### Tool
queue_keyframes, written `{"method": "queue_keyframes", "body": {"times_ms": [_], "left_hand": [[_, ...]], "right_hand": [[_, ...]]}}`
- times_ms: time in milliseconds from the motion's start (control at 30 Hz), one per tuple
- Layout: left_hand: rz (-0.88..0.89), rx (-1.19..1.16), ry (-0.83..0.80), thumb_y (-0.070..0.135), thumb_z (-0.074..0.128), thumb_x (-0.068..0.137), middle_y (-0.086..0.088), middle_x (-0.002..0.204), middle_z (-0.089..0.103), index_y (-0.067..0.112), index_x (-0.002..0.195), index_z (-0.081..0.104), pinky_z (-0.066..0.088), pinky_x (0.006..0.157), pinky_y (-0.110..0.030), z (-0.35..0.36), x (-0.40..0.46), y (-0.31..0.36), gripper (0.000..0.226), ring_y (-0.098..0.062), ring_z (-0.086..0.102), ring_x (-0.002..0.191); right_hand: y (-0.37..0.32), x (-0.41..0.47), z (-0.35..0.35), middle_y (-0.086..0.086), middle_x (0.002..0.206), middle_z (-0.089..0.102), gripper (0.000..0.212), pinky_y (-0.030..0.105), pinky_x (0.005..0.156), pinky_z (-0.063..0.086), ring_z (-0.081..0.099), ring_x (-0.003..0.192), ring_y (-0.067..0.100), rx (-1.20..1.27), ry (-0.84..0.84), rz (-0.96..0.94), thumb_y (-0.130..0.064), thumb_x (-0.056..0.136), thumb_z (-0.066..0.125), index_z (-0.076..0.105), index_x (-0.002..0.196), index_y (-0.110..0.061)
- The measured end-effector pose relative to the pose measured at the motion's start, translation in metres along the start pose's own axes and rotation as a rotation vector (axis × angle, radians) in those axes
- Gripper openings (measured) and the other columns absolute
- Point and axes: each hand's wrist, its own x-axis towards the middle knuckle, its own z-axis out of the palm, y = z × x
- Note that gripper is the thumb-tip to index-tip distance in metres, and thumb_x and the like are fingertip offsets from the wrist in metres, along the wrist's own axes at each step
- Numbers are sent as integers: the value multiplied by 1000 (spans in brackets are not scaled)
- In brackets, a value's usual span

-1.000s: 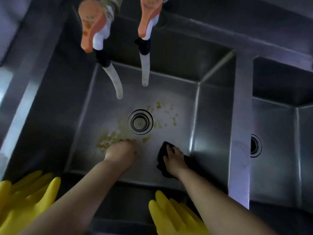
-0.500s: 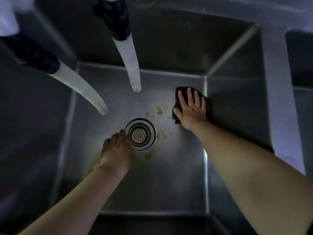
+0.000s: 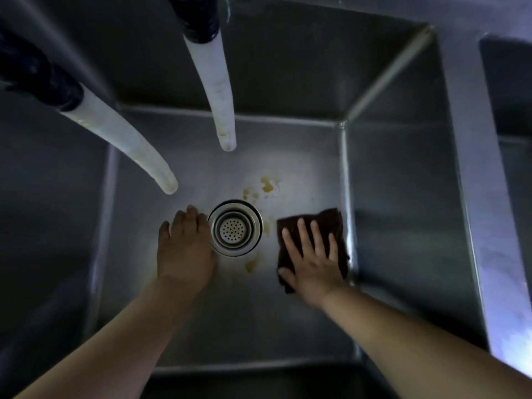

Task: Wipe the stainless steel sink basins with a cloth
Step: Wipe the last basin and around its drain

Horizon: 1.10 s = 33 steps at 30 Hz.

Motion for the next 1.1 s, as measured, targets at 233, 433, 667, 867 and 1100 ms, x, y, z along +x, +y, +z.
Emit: {"method": "queue_keyframes", "body": {"times_ms": [233, 433, 667, 867, 1100], "left_hand": [[-83, -40, -37, 42, 51, 87, -16, 147, 31, 6, 140, 30, 27, 107, -49, -10, 22, -8, 67, -33, 32, 134], [-103, 59, -91, 49, 55, 78, -27, 140, 39, -5, 138, 31, 36, 98, -40, -5, 35, -1, 84, -36, 47, 121], [-112, 75, -87, 41, 48, 83, -28, 139, 41, -7, 138, 31, 32, 103, -41, 0, 41, 2, 75, -38, 48, 120], [-121, 99, -96, 45, 48, 83, -28, 144, 34, -7, 141, 25, 29, 108, -41, 5, 42, 2, 82, -39, 44, 125], [-130, -78, -228, 49, 52, 83, -19, 146, 31, 0, 140, 25, 36, 101, -42, -18, 36, -5, 80, -34, 40, 128]], "right_hand": [[25, 46, -32, -6, 146, -40, 81, 47, 106, -29, -42, 132, 19, 3, 97, 67, -75, 82, 20, -39, 129, -47], [36, 125, -77, 3, 159, -15, 79, 51, 113, -16, -21, 143, 30, 26, 291, 211, -72, 84, 20, -10, 149, -38], [46, 175, -104, 6, 159, -14, 78, 52, 115, -10, -16, 145, 31, 10, 373, 219, -71, 86, 22, -7, 149, -36], [8, 148, -82, 4, 159, -13, 73, 52, 112, -15, -18, 144, 31, 41, 378, 111, -68, 86, 15, -8, 149, -37], [-31, 69, -24, 3, 160, -10, 68, 47, 111, -21, -24, 142, 26, -59, 313, -170, -62, 89, 10, -10, 148, -36]]}}
